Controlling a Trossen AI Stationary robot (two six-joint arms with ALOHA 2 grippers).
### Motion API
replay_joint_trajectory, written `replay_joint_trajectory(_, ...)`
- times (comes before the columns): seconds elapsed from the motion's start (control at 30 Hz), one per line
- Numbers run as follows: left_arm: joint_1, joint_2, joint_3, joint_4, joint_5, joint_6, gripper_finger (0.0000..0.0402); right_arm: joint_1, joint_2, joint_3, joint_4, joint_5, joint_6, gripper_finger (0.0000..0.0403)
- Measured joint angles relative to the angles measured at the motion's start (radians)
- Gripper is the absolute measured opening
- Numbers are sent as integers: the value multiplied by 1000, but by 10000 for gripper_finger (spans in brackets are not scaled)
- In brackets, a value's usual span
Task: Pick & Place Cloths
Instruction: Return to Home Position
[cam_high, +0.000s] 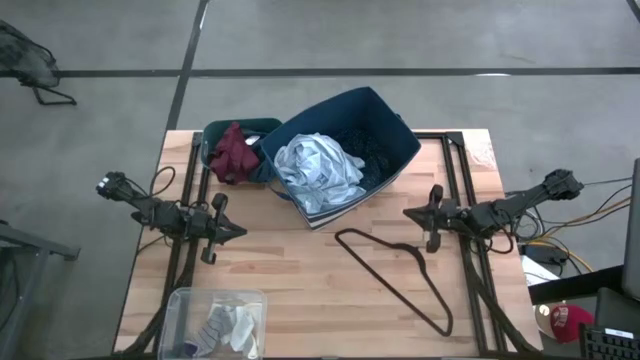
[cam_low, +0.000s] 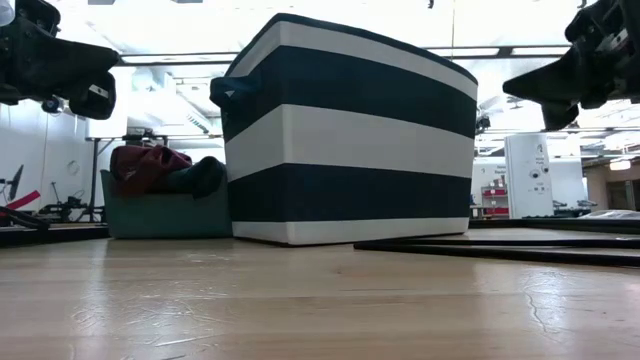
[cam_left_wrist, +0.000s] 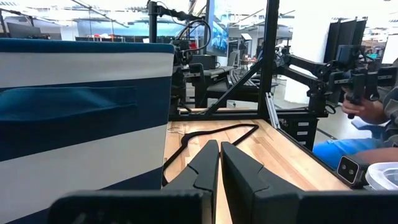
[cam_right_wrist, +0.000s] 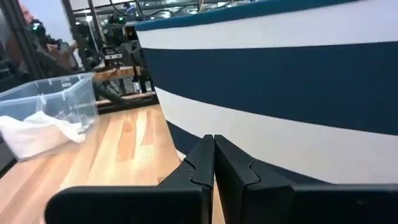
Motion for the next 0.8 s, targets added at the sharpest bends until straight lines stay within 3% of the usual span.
replay_joint_trajectory(0.23,0,0,0,0,0,0,26,-1,-16,0,-45,-118,8,8)
replay_joint_trajectory(0.8,0,0,0,0,0,0,26,-1,-8,0,-69,-124,11,8)
